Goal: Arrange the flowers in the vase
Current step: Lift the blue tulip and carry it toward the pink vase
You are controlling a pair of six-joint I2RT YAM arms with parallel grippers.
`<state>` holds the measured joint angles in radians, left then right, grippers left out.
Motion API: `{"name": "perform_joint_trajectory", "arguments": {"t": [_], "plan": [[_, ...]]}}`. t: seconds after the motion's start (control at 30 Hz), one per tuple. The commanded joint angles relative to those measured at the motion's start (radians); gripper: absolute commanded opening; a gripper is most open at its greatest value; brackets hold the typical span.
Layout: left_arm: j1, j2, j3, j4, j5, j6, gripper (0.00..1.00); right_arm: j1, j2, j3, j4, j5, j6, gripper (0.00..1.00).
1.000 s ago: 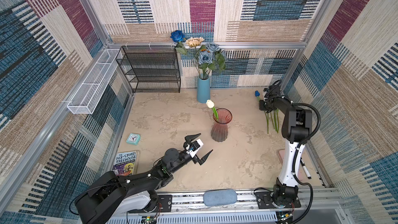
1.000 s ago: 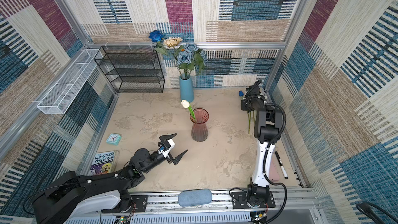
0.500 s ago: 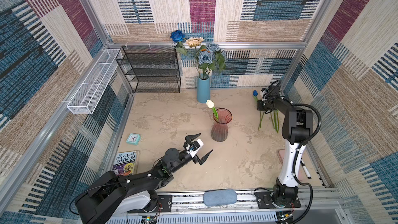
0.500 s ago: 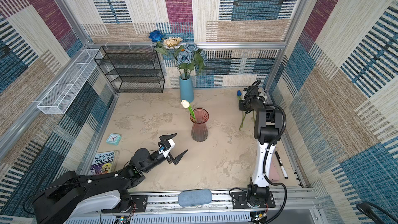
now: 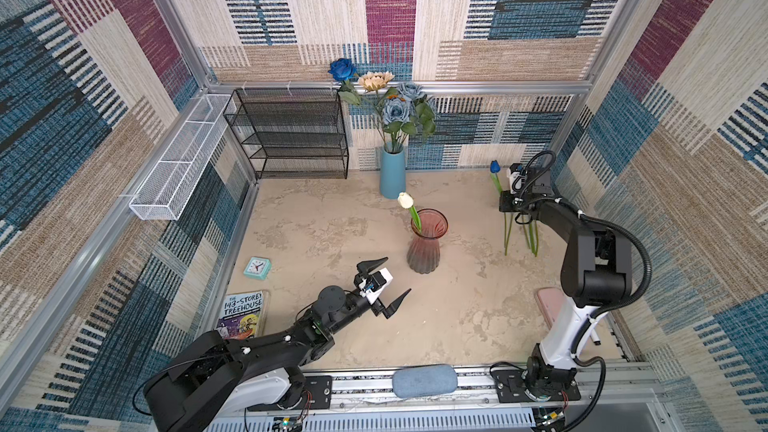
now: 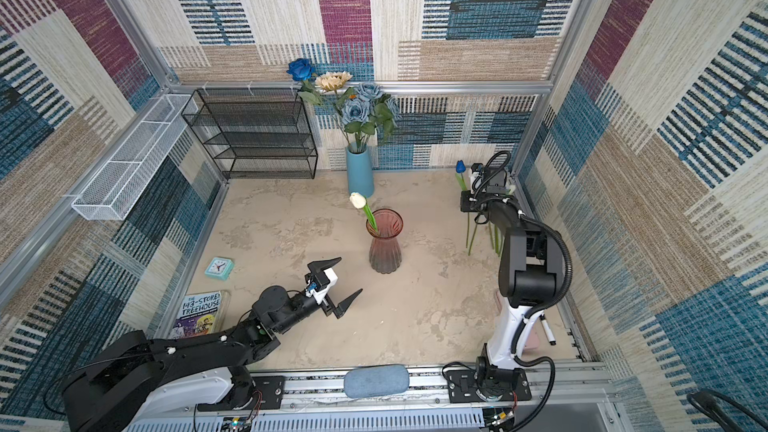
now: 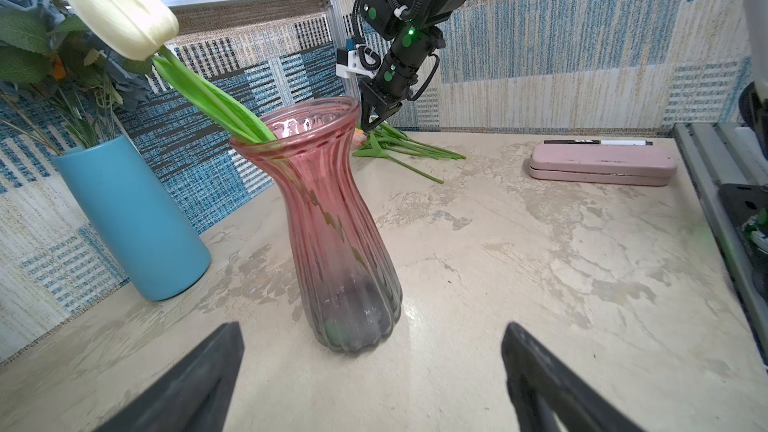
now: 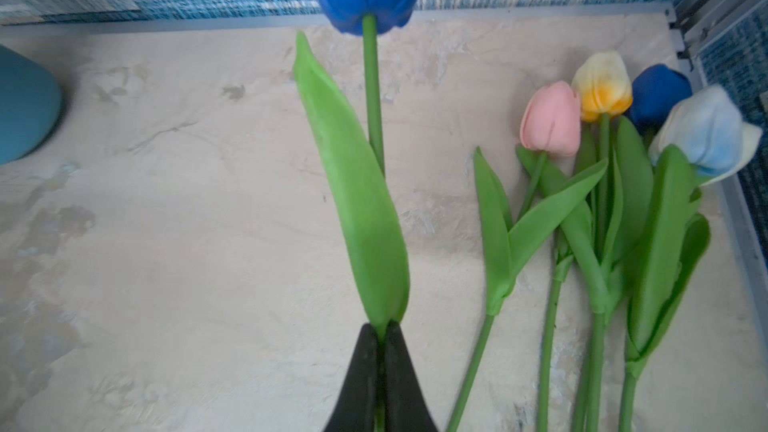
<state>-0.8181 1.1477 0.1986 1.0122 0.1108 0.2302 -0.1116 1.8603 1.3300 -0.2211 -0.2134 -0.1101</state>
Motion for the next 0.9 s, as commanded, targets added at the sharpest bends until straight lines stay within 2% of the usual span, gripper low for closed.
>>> {"name": "perform_joint_trajectory", "arguments": {"t": [0.0,0.23,0.53,0.73,0.87], "plan": [[0.000,-0.002,0.004,0.016,0.004,-0.009,1.00,0.009,-0.081,-0.061,0.181,-0.096,-0.012,0.01],[0.000,-0.029,-0.013,0.029,0.004,-0.007,1.00,0.087,-0.347,-0.272,0.412,-0.250,0.027,0.02],[0.000,-0.045,-0.039,0.071,0.007,-0.003,1.00,0.189,-0.665,-0.527,0.831,-0.492,0.208,0.03],[0.001,-0.034,-0.035,0.073,0.006,-0.003,1.00,0.287,-0.760,-0.586,1.061,-0.512,0.307,0.04],[0.001,-0.030,-0.030,0.071,0.012,-0.009,1.00,0.338,-0.708,-0.571,1.204,-0.469,0.409,0.04]]}}
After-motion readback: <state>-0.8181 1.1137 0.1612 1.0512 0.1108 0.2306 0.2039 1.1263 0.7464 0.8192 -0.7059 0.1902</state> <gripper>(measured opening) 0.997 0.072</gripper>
